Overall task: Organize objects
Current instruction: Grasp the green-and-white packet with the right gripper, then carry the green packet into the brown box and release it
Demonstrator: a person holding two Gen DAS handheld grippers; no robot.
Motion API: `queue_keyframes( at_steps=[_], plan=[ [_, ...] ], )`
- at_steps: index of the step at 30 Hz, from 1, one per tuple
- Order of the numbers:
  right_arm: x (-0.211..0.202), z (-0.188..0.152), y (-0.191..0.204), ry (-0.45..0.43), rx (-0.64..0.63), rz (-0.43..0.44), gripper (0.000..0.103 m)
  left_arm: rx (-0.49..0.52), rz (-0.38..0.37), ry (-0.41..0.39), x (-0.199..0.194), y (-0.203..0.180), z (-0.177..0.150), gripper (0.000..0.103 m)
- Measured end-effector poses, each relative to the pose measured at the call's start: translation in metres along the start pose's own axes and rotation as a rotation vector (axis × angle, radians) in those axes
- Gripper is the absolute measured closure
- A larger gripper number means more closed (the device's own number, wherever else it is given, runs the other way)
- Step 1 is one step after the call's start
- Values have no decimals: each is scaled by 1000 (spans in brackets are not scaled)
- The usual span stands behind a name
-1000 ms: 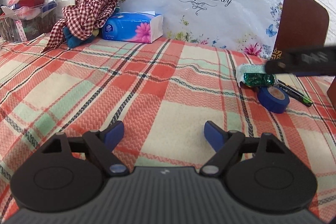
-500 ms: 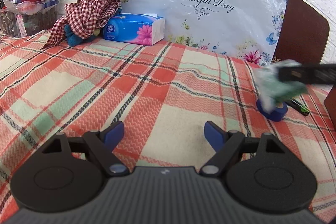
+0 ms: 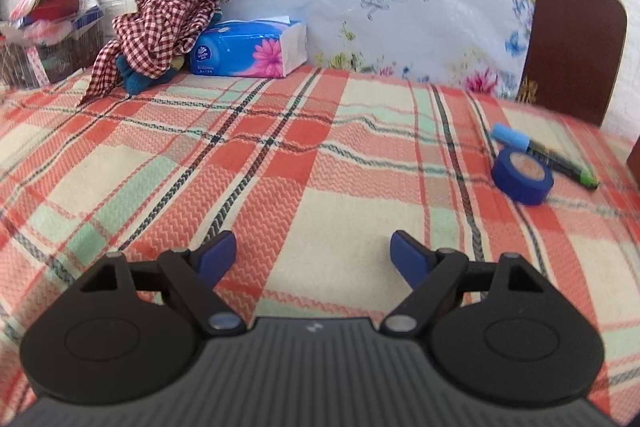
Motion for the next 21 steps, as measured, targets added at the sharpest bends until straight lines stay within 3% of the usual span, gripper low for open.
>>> queue_keyframes(
  at_steps=[2, 7, 12, 14, 16, 21],
  plan=[
    [-11, -3, -17, -26, -7, -80, 51, 12, -33, 29, -14, -10, -2, 19],
    [-28, -33, -70, -33, 100, -229, 47, 20, -296, 104, -70, -84, -1, 21],
    [-22, -55, -87, -12, 110, -249, 46, 134, -511, 201, -110, -185, -5, 25],
    [-18, -58, -91, 2, 67, -261, 44, 202, -520, 226, -115, -218, -11, 23],
    [-12, -57, -97, 13, 40, -267, 43, 263, -481, 236, -115, -241, -18, 23],
    [8, -46, -112, 10, 42, -205, 41, 286, -428, 289, -108, -267, -30, 21]
  ],
)
Point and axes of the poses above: each gripper's, at about its wrist camera, not at the fingertips, and x roughly the way its jaws point, y to its left, z to its top, the point moved 10 cm from there along x, roughly the way its jaws point, and after that the axes turned 11 degrees about z, right-handed, at the moved point
